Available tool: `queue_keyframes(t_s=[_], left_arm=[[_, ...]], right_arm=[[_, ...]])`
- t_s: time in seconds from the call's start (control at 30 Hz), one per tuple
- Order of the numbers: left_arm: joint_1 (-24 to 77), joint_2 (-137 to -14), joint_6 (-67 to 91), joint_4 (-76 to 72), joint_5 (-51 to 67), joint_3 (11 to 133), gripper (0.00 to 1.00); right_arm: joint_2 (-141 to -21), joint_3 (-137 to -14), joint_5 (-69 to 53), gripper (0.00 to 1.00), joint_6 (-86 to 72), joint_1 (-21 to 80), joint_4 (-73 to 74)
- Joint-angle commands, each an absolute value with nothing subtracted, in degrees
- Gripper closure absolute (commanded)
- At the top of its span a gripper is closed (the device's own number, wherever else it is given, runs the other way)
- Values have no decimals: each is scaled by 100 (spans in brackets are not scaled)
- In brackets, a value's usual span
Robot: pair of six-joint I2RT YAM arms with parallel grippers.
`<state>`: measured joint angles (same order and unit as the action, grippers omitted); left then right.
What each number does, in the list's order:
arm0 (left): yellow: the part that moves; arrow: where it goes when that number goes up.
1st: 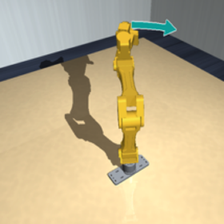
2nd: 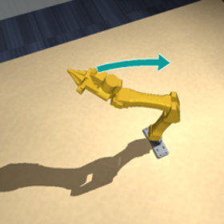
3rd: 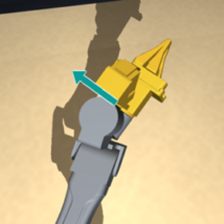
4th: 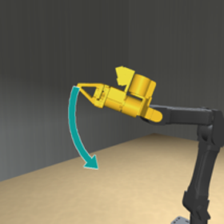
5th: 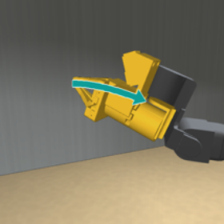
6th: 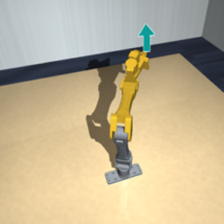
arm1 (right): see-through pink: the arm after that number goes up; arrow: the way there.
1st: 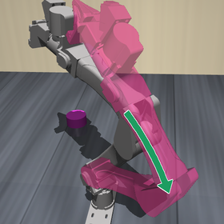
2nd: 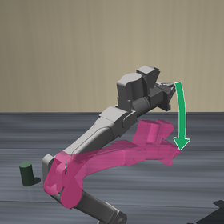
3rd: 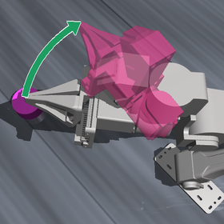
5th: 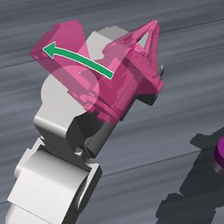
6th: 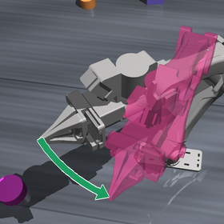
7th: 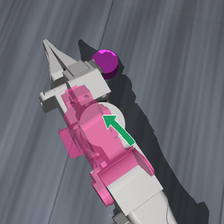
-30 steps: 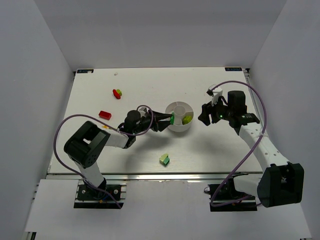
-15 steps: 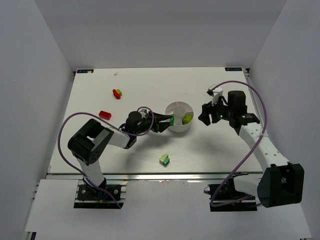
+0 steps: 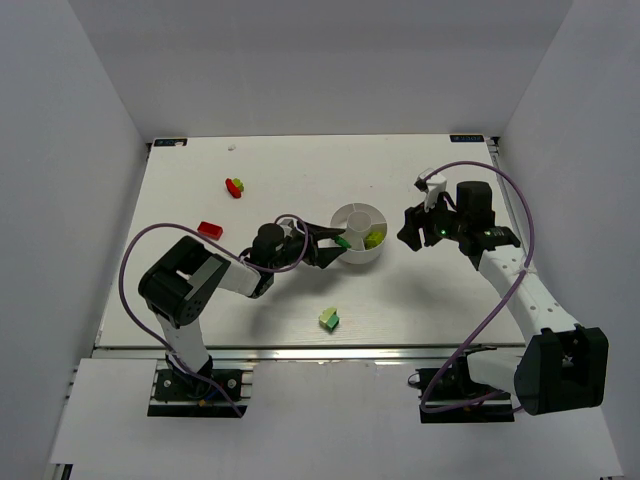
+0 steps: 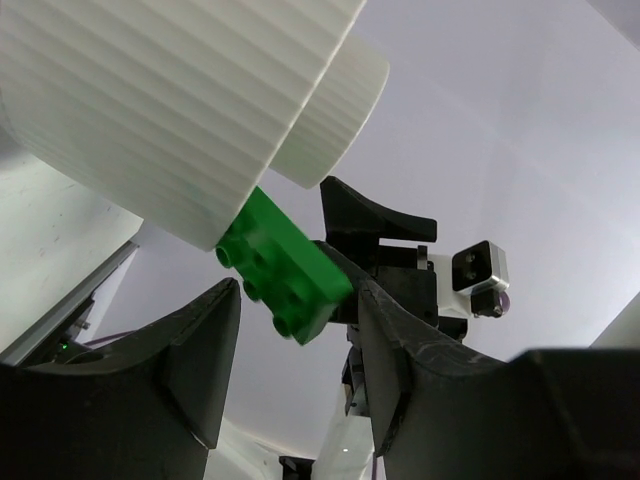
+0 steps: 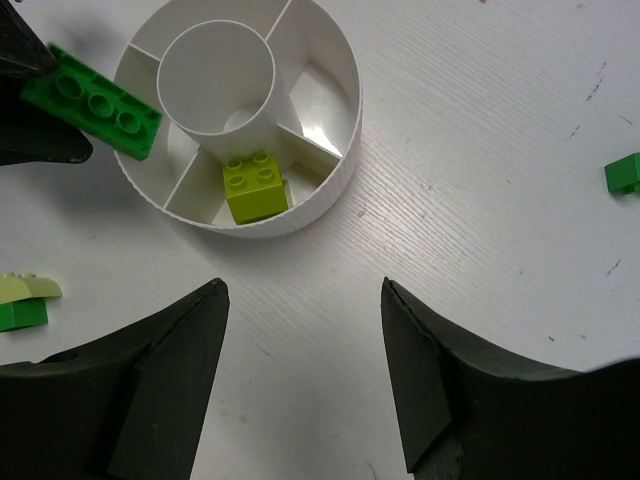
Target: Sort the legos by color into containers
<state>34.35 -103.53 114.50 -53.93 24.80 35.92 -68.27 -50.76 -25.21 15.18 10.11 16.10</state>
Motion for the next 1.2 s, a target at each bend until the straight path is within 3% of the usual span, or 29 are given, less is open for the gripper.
queue_keyframes(t_s=[0.0, 0.5, 0.53, 0.7, 0.8, 0.87, 0.93, 1.0, 1.03, 1.07, 1.17], left_arm=[[3472, -10318, 12410, -5634, 2478, 3674, 40], [3472, -10090, 11883, -5318, 2724, 4069, 41], [3472, -10055, 11813, -5283, 2846, 4104, 44], [3428, -9739, 10830, -4818, 3041, 4350, 80], [3358, -9309, 10004, -4352, 3015, 4420, 82], [3261, -9028, 9199, -3618, 2971, 4552, 79], [3173, -8571, 7980, -2703, 2796, 4973, 57], [3050, -8176, 6993, -833, 2193, 5438, 36], [3024, -8087, 6048, -191, 1875, 5997, 25], [2997, -8025, 5638, 938, 1515, 6273, 21], [2962, -7849, 4601, 2166, 100, 7021, 13]], right_arm=[[-6680, -5045, -2514, 32, 1494, 967, 1441], [-6697, -5194, -2339, 31, 1486, 958, 1459], [-6723, -5247, -2260, 30, 1407, 932, 1433], [-6952, -5431, -594, 24, 503, 861, 1003], [-7259, -5721, -10, 22, 10, 774, 1080], [-7558, -5992, 315, 21, -419, 686, 1195], [-7943, -6213, 369, 22, -623, 598, 1466], [-8260, -6608, 204, 23, -887, 519, 1686], [-8592, -6766, 98, 28, -983, 432, 1931], [-8770, -6915, -86, 33, -1054, 361, 2029], [-9350, -7452, -632, 38, -1318, 141, 2197]])
